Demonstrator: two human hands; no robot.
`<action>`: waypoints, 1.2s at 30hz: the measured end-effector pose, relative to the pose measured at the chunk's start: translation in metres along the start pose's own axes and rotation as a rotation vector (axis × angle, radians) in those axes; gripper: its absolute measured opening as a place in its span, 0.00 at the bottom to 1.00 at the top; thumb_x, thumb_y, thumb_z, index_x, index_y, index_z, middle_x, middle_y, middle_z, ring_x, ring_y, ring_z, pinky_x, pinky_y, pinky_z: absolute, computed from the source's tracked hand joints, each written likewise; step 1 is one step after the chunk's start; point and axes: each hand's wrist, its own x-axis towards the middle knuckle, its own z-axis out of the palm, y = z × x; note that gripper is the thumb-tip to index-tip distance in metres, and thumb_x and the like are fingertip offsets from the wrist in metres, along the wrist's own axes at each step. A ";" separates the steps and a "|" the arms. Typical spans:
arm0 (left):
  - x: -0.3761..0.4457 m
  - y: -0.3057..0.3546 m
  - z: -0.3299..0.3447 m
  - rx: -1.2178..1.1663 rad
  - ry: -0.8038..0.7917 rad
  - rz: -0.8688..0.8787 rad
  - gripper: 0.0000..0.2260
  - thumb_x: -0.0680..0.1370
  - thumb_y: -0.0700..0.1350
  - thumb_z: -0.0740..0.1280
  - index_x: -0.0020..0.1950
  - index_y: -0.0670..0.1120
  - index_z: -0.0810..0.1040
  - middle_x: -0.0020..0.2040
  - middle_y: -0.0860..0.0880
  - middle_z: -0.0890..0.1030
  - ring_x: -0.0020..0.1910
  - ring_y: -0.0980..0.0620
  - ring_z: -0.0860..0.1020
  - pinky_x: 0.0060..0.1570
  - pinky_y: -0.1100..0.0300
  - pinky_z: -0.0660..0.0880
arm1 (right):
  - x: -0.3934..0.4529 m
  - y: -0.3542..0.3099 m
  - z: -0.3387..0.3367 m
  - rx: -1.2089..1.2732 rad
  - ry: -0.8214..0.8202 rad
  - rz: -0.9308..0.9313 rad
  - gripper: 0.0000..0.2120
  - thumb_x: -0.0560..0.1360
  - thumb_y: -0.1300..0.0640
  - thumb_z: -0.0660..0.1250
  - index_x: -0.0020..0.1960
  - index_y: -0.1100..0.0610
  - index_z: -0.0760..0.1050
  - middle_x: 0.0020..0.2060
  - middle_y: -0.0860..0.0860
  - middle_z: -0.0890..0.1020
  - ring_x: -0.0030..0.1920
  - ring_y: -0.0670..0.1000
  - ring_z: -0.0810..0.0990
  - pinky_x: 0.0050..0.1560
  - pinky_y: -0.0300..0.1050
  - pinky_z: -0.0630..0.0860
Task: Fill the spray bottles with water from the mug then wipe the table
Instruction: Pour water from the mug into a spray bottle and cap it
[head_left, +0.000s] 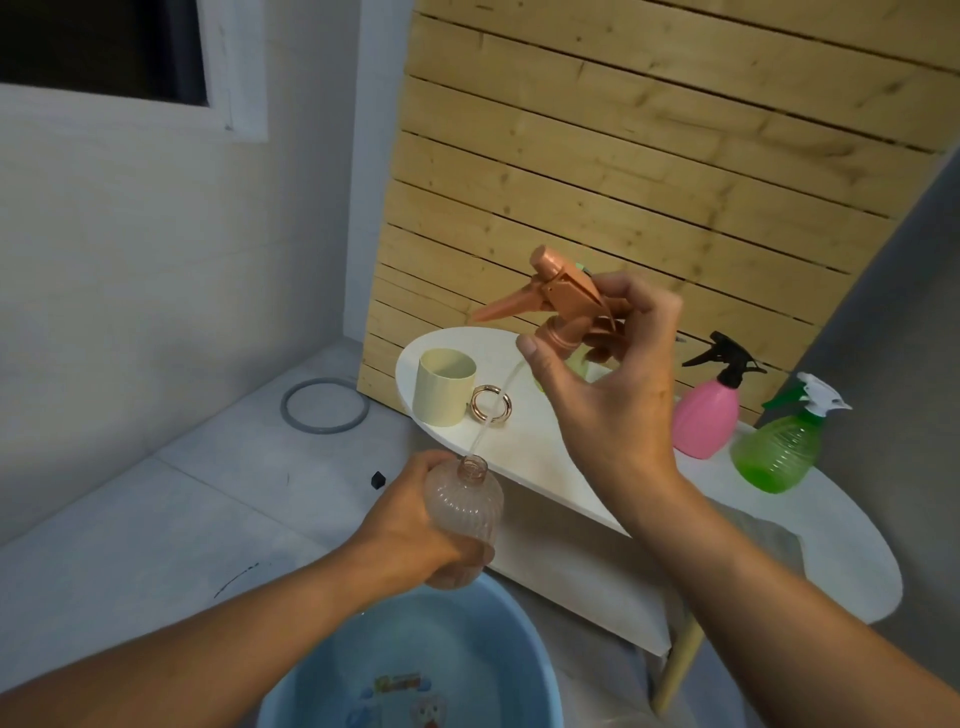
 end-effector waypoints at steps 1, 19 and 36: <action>0.000 -0.001 0.000 -0.008 0.003 -0.005 0.41 0.60 0.47 0.86 0.65 0.63 0.68 0.61 0.60 0.76 0.60 0.57 0.76 0.51 0.62 0.79 | -0.003 -0.002 0.000 0.003 -0.016 -0.016 0.31 0.71 0.61 0.79 0.62 0.44 0.62 0.46 0.49 0.78 0.47 0.48 0.79 0.51 0.38 0.72; -0.011 0.006 -0.010 -0.062 0.006 0.071 0.44 0.58 0.48 0.85 0.69 0.62 0.69 0.60 0.58 0.79 0.59 0.56 0.79 0.55 0.53 0.83 | -0.021 0.009 0.000 0.182 -0.553 0.388 0.32 0.69 0.61 0.81 0.62 0.41 0.67 0.51 0.50 0.81 0.49 0.50 0.82 0.55 0.44 0.80; -0.019 0.015 -0.018 0.027 -0.158 0.099 0.41 0.62 0.48 0.84 0.68 0.65 0.68 0.60 0.60 0.78 0.60 0.59 0.79 0.52 0.58 0.83 | -0.004 0.011 -0.005 -0.125 -1.066 0.275 0.15 0.71 0.60 0.79 0.53 0.48 0.79 0.45 0.44 0.83 0.47 0.46 0.80 0.55 0.50 0.79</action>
